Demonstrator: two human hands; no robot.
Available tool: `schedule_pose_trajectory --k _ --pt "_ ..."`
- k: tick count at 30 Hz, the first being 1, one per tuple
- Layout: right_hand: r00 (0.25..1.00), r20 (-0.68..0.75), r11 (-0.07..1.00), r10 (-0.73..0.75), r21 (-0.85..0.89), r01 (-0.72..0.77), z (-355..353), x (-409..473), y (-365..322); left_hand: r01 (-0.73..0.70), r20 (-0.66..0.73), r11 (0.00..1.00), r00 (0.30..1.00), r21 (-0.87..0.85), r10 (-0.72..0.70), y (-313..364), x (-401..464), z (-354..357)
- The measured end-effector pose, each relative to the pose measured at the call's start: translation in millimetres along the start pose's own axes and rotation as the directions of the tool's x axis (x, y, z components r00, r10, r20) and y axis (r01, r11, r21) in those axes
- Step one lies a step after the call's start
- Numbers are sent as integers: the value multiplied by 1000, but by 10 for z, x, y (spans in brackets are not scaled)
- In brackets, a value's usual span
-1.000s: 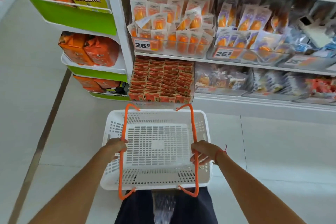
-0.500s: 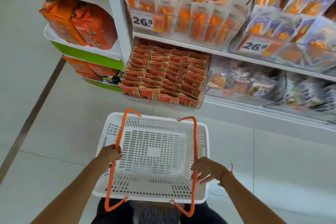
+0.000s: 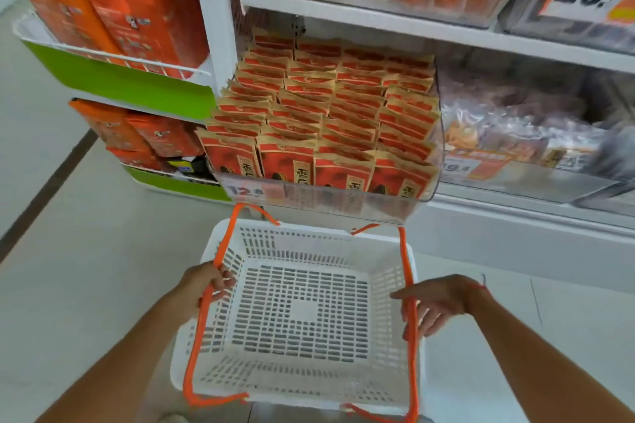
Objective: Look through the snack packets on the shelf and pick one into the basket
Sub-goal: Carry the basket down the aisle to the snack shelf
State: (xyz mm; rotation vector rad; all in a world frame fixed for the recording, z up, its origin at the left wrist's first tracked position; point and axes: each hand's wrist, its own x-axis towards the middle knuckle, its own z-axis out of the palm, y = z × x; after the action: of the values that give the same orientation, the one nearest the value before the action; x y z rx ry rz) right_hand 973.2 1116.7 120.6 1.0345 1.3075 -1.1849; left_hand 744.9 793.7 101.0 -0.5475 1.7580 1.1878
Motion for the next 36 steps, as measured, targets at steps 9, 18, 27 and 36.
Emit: schedule_pose_trajectory --k 9,18,27,36 --pt "725 -670 959 -156 73 274 -399 727 31 -267 -76 962 960 56 270 -80 801 -265" --pt "58 -984 856 -170 -118 503 236 934 -28 -497 -256 852 813 162 523 -267 1194 -273" --pt "15 -977 815 -211 -167 555 284 884 -27 -340 -262 708 760 619 594 -226 981 -169" --pt "142 -962 841 -235 -128 526 183 1095 140 -448 -268 548 547 707 793 -437 910 -107"
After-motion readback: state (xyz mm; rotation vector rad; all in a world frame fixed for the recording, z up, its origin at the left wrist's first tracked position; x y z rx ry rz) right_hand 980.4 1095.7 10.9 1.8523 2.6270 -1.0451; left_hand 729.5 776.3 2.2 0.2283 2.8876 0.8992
